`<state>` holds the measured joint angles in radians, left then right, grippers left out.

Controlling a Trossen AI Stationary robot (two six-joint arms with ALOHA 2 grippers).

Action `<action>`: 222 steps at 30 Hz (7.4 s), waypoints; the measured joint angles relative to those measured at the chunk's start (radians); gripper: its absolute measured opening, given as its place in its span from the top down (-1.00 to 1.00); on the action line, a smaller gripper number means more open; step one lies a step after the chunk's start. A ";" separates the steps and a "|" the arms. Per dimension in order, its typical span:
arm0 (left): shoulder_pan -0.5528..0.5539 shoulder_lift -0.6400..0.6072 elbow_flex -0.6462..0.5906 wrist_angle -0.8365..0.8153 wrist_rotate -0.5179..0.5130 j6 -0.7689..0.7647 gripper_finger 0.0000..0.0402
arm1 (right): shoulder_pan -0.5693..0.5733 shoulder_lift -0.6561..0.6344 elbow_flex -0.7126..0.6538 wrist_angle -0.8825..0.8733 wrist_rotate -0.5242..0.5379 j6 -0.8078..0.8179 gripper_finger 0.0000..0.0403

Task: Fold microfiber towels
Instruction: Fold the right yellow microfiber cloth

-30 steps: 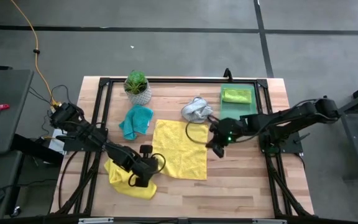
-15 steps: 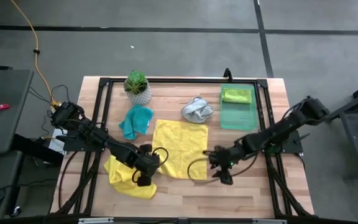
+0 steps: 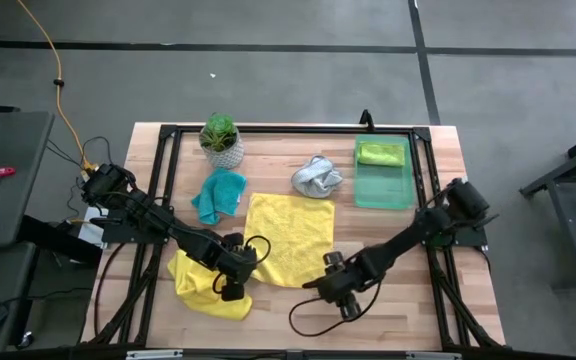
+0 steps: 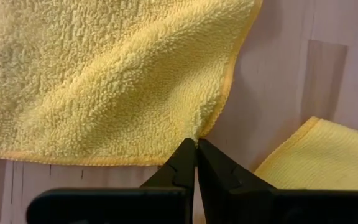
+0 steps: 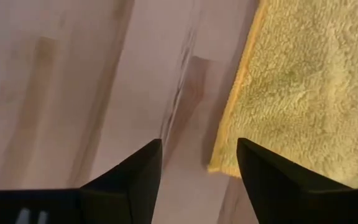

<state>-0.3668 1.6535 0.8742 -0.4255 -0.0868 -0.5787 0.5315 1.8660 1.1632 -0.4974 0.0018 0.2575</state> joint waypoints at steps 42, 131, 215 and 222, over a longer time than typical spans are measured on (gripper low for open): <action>0.194 -0.279 -0.011 -0.153 0.041 -0.146 1.00 | -0.251 -0.230 0.013 -0.291 0.079 0.163 1.00; 0.157 -0.386 -0.204 -0.092 -0.215 0.007 0.09 | -0.465 -0.281 -0.115 0.011 -0.039 -0.004 -0.07; -0.073 -0.093 -0.180 0.174 -0.053 -0.079 0.98 | -0.227 -0.131 -0.117 -0.033 -0.132 0.131 1.00; -0.002 -0.201 -0.134 0.059 -0.005 -0.047 0.99 | -0.301 -0.198 -0.117 -0.051 -0.172 0.177 1.00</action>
<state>-0.3687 1.4522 0.7399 -0.3661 -0.0923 -0.6252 0.2304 1.6682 1.0458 -0.5486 -0.1699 0.4344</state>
